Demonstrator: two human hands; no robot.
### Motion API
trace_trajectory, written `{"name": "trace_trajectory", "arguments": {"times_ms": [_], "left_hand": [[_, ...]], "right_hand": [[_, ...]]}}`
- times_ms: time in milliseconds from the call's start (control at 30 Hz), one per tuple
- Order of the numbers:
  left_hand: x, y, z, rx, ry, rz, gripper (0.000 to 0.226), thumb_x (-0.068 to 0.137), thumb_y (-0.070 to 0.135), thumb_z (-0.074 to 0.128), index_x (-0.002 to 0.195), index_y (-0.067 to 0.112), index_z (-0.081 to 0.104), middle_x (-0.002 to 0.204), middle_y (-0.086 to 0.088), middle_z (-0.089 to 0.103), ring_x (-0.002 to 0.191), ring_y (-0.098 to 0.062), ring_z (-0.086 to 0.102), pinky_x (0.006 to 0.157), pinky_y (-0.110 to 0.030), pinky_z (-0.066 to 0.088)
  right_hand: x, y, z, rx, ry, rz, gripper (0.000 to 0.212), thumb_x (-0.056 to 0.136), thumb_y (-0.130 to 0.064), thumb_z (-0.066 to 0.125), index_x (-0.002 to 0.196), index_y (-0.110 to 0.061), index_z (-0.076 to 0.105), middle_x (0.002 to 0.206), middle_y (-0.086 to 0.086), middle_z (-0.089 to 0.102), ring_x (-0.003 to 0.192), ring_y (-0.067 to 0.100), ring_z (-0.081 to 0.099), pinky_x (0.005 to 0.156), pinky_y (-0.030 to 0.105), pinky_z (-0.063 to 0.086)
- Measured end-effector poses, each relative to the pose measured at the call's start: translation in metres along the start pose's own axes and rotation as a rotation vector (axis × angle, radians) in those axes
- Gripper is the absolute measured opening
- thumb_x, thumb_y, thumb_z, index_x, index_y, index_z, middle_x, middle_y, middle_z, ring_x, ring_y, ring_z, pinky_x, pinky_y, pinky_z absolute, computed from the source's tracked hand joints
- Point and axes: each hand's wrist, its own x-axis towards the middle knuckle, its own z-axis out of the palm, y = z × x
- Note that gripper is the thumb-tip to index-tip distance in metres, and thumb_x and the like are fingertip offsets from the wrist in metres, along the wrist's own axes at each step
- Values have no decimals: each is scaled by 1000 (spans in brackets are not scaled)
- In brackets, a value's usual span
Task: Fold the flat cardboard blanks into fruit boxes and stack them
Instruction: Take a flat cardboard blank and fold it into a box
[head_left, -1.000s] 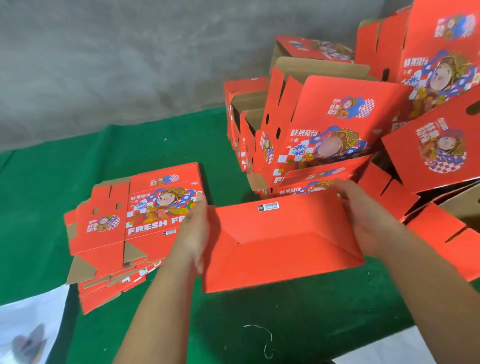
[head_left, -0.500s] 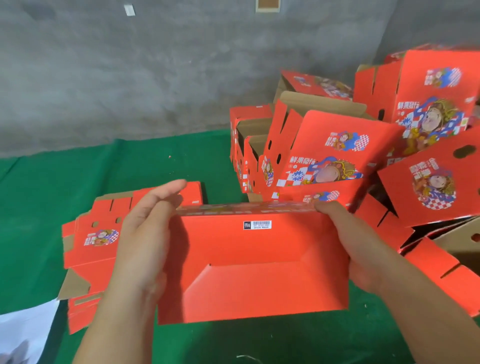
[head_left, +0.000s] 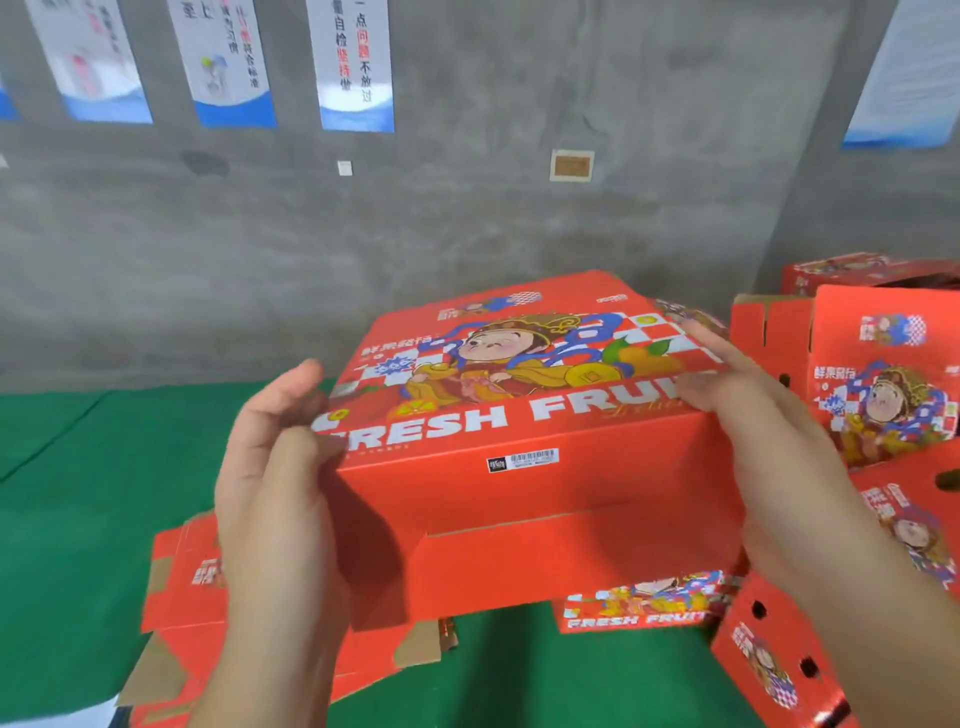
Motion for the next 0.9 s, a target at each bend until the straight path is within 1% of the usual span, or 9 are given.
{"name": "trace_trajectory", "arguments": {"times_ms": [100, 233, 300, 433, 533, 600, 700, 800, 900], "left_hand": [[0, -5, 20, -7, -1, -154, 47, 84, 14, 58, 123, 38, 67, 75, 17, 72, 64, -15, 62, 50, -29, 45], [1, -16, 36, -39, -128, -370, 48, 90, 14, 58, 135, 32, 62, 88, 3, 80, 47, -18, 61, 38, -27, 45], [3, -17, 39, -49, -154, -339, 49, 90, 15, 57, 135, 34, 62, 100, -4, 80, 52, -23, 62, 43, -31, 48], [12, -20, 57, -116, -227, -182, 45, 87, 16, 60, 128, 35, 65, 88, 5, 77, 57, -14, 66, 42, -27, 50], [12, -23, 76, -29, -412, 94, 70, 76, 36, 73, 141, 43, 51, 132, 12, 66, 109, -14, 70, 81, -31, 59], [13, -29, 96, 127, -559, 534, 81, 82, 33, 77, 153, 31, 37, 158, 12, 43, 144, -9, 44, 110, -22, 41], [20, -53, 142, 393, -611, 882, 69, 90, 20, 78, 149, 25, 44, 162, -12, 28, 153, -15, 26, 122, -28, 27], [19, -67, 194, 721, -630, 714, 72, 96, 19, 68, 156, 40, 34, 171, -2, 10, 144, -21, 45, 107, -39, 48], [19, -87, 233, 1147, -810, 452, 64, 96, 28, 59, 152, 48, 34, 172, -1, -10, 130, -40, 57, 97, -50, 52]], "right_hand": [[6, -5, -8, -10, 11, -80, 49, 71, -36, 63, 116, -54, 72, 112, -12, 77, 105, 7, 72, 85, 29, 57], [9, -3, -16, -79, 1, -144, 63, 71, -45, 65, 134, -50, 62, 127, -18, 70, 121, 0, 63, 108, 33, 46], [7, -1, -20, -74, 18, -189, 66, 68, -54, 64, 133, -53, 61, 129, -21, 69, 124, -2, 60, 112, 35, 43], [17, 0, -34, -30, 88, -278, 63, 71, -58, 63, 134, -54, 60, 134, -21, 66, 127, 0, 59, 110, 35, 45], [39, -4, -58, -88, 137, -442, 46, 87, -52, 63, 133, -50, 62, 126, -31, 67, 120, -7, 61, 95, 14, 49], [63, -5, -78, -169, 240, -597, 39, 99, -44, 59, 137, -36, 63, 130, -26, 66, 124, -8, 58, 98, 7, 43], [106, -1, -108, -279, 426, -680, 35, 103, -31, 57, 129, -12, 69, 127, -4, 70, 120, 2, 62, 103, 15, 42], [143, 13, -137, -545, 396, -481, 36, 103, -27, 60, 133, -7, 65, 141, 14, 57, 138, 26, 49, 116, 33, 36], [149, 27, -146, -687, 328, -57, 66, 95, -46, 65, 154, -29, 41, 167, 15, 16, 154, 34, 18, 125, 48, 19]]}}
